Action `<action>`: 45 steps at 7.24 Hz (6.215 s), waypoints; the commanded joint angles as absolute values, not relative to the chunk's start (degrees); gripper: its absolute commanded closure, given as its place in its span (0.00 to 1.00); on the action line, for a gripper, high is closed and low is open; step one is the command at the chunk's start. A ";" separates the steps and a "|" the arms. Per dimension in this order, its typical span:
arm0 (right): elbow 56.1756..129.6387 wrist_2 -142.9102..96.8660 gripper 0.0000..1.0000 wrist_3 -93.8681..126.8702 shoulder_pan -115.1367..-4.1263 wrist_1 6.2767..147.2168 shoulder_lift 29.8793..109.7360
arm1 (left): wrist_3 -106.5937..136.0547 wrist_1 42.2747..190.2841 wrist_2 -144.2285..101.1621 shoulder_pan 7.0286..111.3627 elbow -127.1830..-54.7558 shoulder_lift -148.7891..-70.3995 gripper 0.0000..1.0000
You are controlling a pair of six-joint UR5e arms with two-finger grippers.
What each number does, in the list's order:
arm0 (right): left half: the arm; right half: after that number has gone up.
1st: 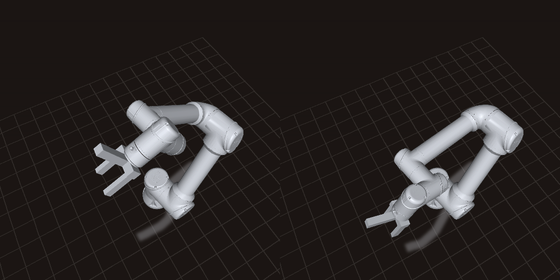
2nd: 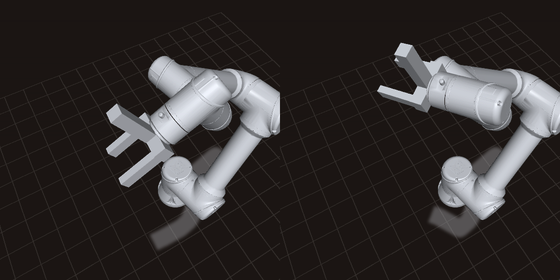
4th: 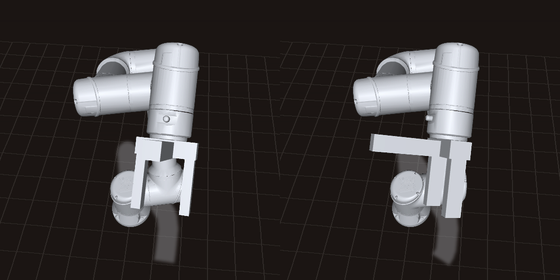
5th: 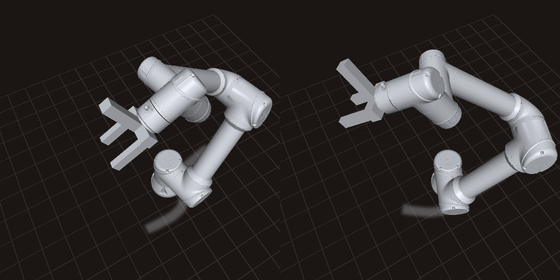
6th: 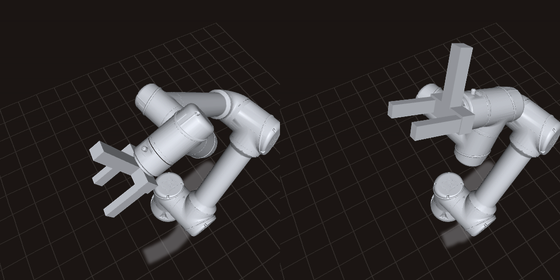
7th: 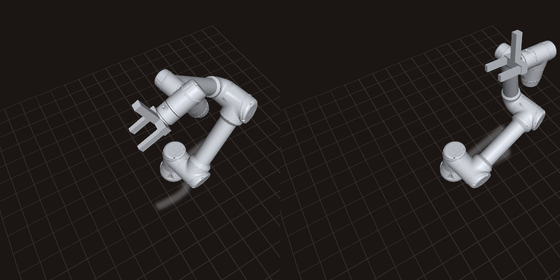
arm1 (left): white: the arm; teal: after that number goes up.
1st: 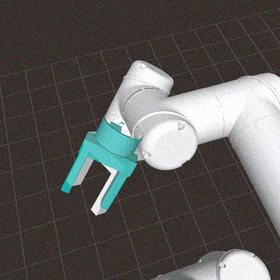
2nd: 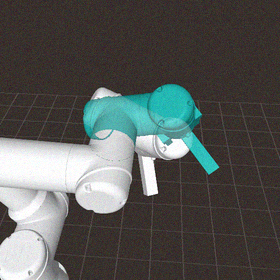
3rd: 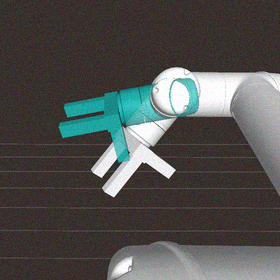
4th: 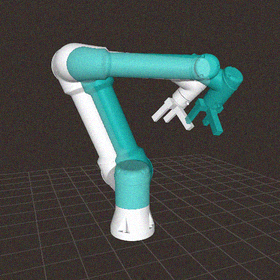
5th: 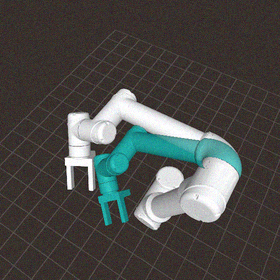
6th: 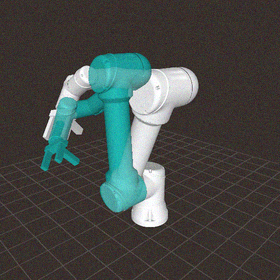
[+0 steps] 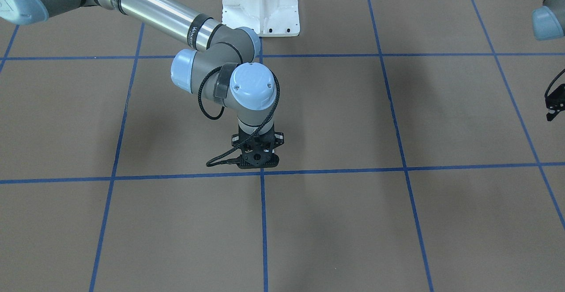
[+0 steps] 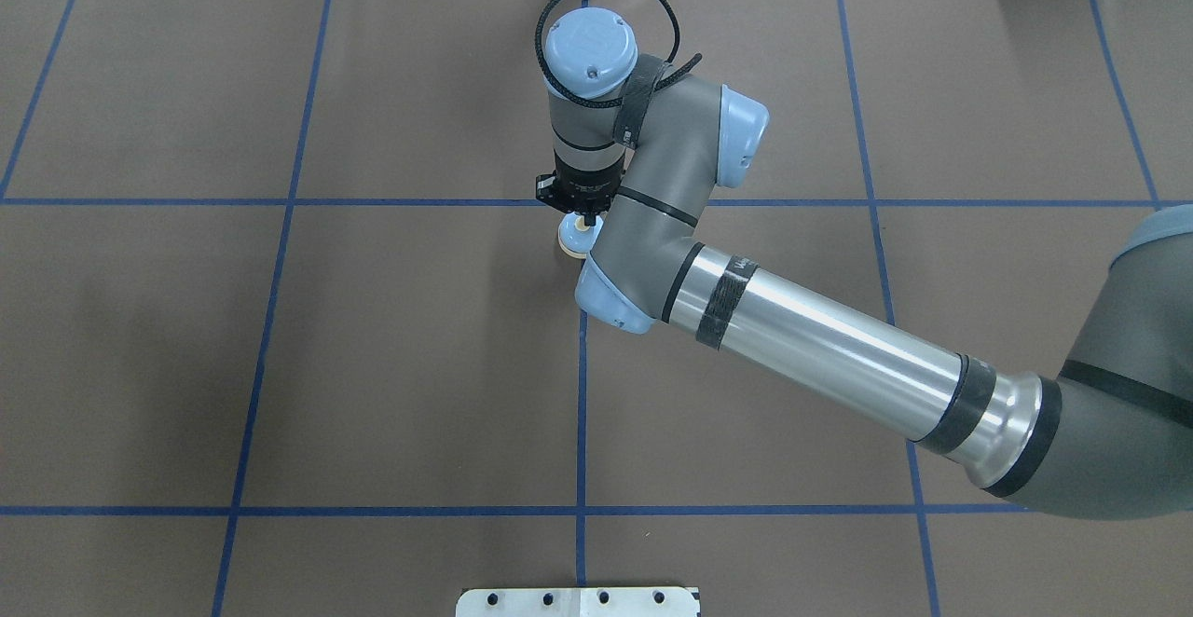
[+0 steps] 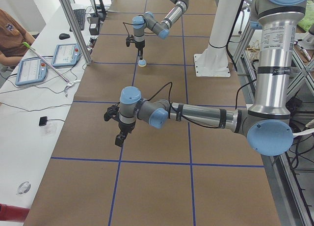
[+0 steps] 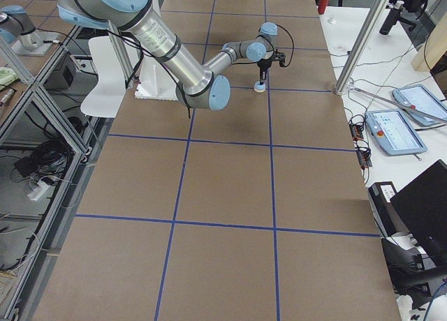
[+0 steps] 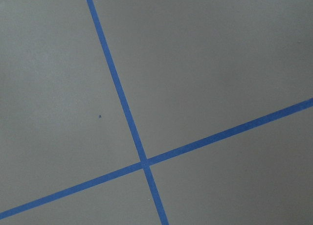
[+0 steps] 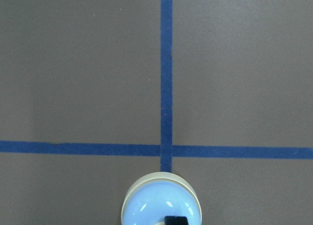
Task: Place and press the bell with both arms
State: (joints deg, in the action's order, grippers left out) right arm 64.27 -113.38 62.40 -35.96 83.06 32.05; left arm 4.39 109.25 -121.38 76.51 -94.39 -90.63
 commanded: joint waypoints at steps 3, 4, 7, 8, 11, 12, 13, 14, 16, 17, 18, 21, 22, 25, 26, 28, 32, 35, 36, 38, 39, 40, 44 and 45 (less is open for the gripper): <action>64.25 -113.38 1.00 62.49 -36.04 83.06 31.82 | 4.39 109.25 -121.38 76.55 -94.22 -90.62 0.00; 64.25 -113.38 1.00 62.40 -36.04 83.06 31.73 | 4.31 109.25 -121.38 76.55 -94.22 -90.62 0.00; 63.99 -113.38 1.00 62.40 -35.86 82.79 31.73 | 4.22 109.25 -121.29 76.55 -94.04 -90.62 0.00; 63.98 -113.29 1.00 62.40 -35.86 82.71 31.73 | 4.22 109.25 -121.29 76.55 -94.04 -90.62 0.00; 63.90 -113.03 1.00 62.40 -35.51 82.71 31.82 | 4.13 109.25 -121.20 76.55 -93.96 -90.62 0.00; 63.90 -113.03 1.00 62.40 -35.42 82.71 31.82 | 4.13 109.25 -121.20 76.55 -94.04 -90.62 0.00; 63.90 -113.03 1.00 62.40 -35.51 82.71 31.82 | 4.13 109.25 -121.20 76.55 -93.96 -90.62 0.00; 64.24 -113.03 1.00 62.32 -35.77 82.79 31.47 | 4.13 109.25 -121.20 76.55 -93.96 -90.62 0.00; 66.95 -114.95 1.00 61.96 -38.66 83.49 31.37 | 4.13 109.25 -121.20 76.55 -93.96 -90.62 0.00; 69.06 -116.96 1.00 62.05 -40.67 86.45 32.16 | 4.04 109.25 -121.20 76.55 -93.96 -90.62 0.00; 74.13 -116.37 0.01 61.88 -41.56 90.92 35.21 | 3.96 109.25 -121.20 76.55 -93.96 -90.62 0.00; 91.19 -117.59 0.00 42.46 -51.28 94.64 55.14 | 3.69 109.25 -121.64 77.16 -93.96 -90.09 0.00; 94.28 -118.99 0.00 35.66 -54.81 95.18 60.15 | 3.60 109.25 -121.90 78.13 -94.04 -89.30 0.00; 99.14 -129.34 0.00 9.50 -71.21 94.83 76.32 | -8.22 101.11 -126.71 86.27 -94.39 -88.33 0.00; 98.71 -130.33 0.00 0.18 -76.76 95.10 81.25 | -10.18 98.90 -126.91 88.14 -94.48 -88.16 0.00; 98.52 -130.34 0.00 -13.30 -85.83 94.57 90.92 | -10.37 97.73 -127.09 88.86 -94.48 -86.67 0.00; 94.49 -130.07 0.00 -13.45 -88.50 94.57 91.84 | -9.41 97.73 -129.11 92.28 -98.24 -81.76 0.00; 93.69 -134.55 0.00 -13.10 -90.34 94.75 94.22 | -5.63 97.73 -129.20 92.28 -100.19 -81.39 0.00; 94.30 -134.56 0.00 -11.96 -90.44 95.01 94.13 | -5.63 97.73 -129.20 92.29 -100.20 -81.39 0.00; 94.40 -134.74 0.00 -8.53 -90.44 94.66 94.39 | -5.63 97.82 -129.11 92.20 -100.20 -81.39 0.00; 94.48 -134.74 0.00 -8.44 -90.44 94.66 94.39 | -5.63 97.74 -129.11 92.20 -100.11 -81.39 0.00; 94.40 -134.74 0.00 -8.44 -90.44 94.66 94.31 | -5.63 97.73 -129.11 92.20 -100.11 -81.39 0.00; 94.75 -134.82 0.00 -8.44 -90.44 94.57 94.31 | -5.63 97.82 -128.94 92.11 -100.02 -81.39 0.00; 94.66 -134.82 0.00 -8.44 -90.44 94.57 94.31 | -5.63 97.82 -128.94 92.11 -100.02 -81.39 0.00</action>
